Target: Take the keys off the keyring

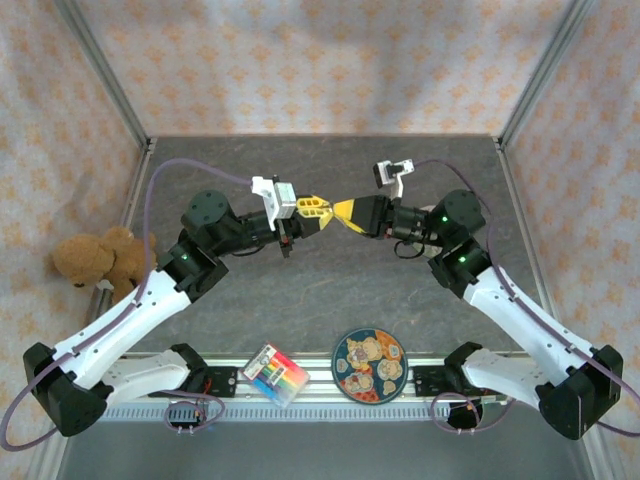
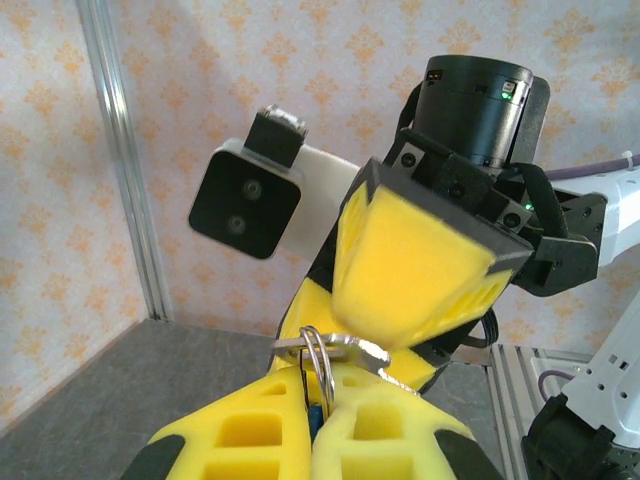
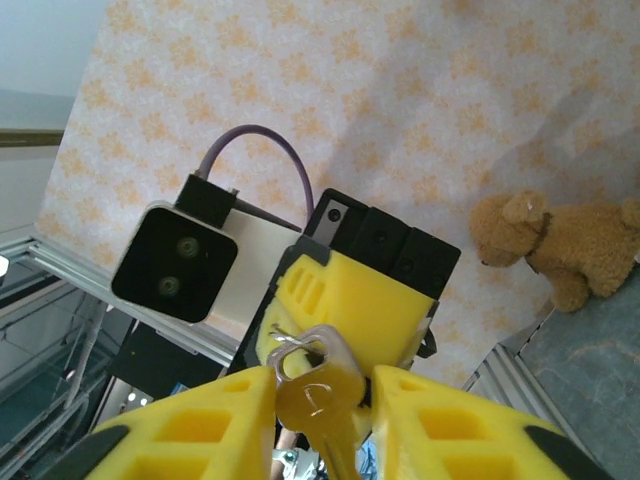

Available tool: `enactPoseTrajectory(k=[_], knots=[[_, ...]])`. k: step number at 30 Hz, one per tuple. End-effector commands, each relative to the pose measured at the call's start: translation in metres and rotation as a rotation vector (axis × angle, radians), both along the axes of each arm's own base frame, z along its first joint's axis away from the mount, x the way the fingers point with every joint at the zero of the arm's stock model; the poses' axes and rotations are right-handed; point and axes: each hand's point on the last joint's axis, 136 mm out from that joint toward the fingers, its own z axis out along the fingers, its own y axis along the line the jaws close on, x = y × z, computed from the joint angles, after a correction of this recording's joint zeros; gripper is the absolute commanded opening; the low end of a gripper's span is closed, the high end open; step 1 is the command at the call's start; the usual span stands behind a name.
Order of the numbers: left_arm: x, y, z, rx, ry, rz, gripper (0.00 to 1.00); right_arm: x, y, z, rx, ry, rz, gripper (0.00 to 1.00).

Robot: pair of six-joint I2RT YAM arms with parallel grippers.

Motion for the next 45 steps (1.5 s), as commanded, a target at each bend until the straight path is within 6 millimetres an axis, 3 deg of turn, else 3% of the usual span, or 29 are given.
enactPoseTrajectory(k=[1, 4, 7, 11, 18, 21, 36, 45], knots=[[-0.001, 0.003, 0.006, 0.003, -0.075, 0.044, 0.00, -0.010, -0.001, 0.022, 0.033, -0.068, 0.004, 0.26], [0.001, 0.005, 0.002, 0.022, -0.096, 0.078, 0.00, -0.008, -0.002, 0.020, 0.022, -0.064, -0.010, 0.22], [0.003, 0.008, -0.001, 0.034, -0.108, 0.105, 0.00, -0.007, -0.002, 0.019, 0.011, -0.062, -0.022, 0.10], [0.006, 0.010, -0.007, 0.079, -0.140, 0.153, 0.00, -0.003, -0.003, 0.016, -0.007, -0.054, -0.046, 0.06], [0.008, 0.013, -0.014, 0.132, -0.182, 0.209, 0.00, -0.001, -0.004, 0.016, 0.003, -0.035, -0.056, 0.12], [0.006, 0.013, -0.013, 0.126, -0.189, 0.213, 0.00, 0.002, -0.003, 0.013, -0.009, -0.021, -0.064, 0.21], [0.012, 0.008, -0.017, 0.154, -0.223, 0.264, 0.00, 0.006, -0.007, 0.018, 0.031, 0.010, -0.114, 0.18], [0.017, 0.004, -0.022, 0.194, -0.247, 0.319, 0.00, 0.004, -0.007, 0.011, -0.018, -0.007, -0.168, 0.20]])
